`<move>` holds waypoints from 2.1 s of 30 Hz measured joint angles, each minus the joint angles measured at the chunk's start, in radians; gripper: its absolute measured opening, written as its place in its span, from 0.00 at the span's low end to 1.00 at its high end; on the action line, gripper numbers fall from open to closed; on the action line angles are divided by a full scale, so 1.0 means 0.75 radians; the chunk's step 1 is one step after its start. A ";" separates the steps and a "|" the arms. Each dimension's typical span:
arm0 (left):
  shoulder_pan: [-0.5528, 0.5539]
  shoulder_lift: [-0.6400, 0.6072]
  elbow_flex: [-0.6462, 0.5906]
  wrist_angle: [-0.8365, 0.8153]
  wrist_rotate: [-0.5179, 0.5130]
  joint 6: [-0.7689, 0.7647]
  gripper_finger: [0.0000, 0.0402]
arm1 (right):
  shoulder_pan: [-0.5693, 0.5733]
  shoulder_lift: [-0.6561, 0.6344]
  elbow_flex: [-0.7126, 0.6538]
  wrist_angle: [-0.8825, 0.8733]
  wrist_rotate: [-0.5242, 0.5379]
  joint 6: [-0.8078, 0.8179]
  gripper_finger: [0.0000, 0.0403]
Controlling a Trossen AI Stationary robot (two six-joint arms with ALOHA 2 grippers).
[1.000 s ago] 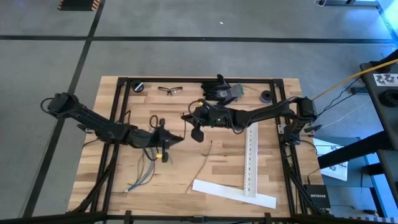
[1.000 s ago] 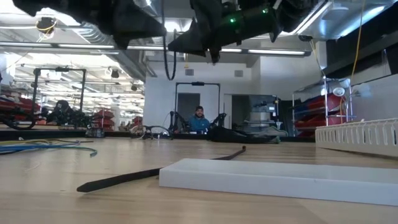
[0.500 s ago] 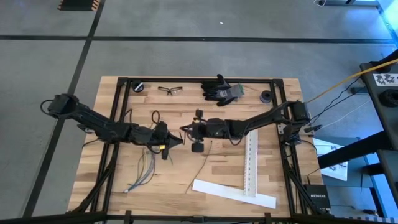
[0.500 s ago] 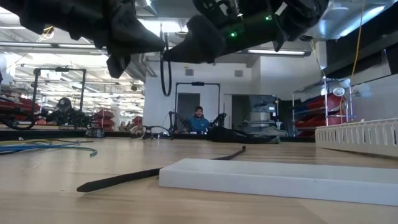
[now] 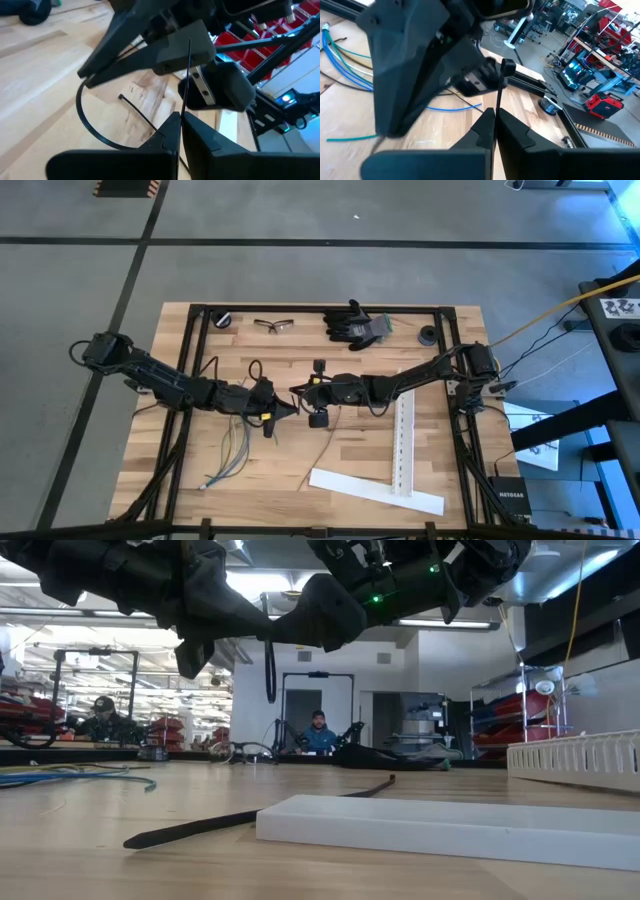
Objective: Ziptie cables
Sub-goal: Wrap the cable wires with the black zip tie
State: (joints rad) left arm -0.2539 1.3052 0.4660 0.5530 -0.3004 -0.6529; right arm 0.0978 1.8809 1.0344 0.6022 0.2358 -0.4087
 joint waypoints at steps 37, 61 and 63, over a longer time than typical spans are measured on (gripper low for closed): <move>-0.011 -0.002 -0.001 -0.028 0.017 -0.063 0.00 | 0.045 -0.001 0.001 -0.002 0.102 -0.424 0.00; -0.010 -0.040 -0.002 -0.094 0.001 -0.119 0.00 | 0.123 -0.004 0.002 -0.100 0.228 -0.831 0.00; -0.005 -0.042 -0.002 -0.071 -0.031 -0.097 0.00 | 0.132 -0.004 0.002 -0.111 0.219 -0.829 0.00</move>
State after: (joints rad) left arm -0.2578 1.2736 0.4644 0.4996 -0.3237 -0.7257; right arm 0.1966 1.8778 1.0359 0.5191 0.4004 -1.0302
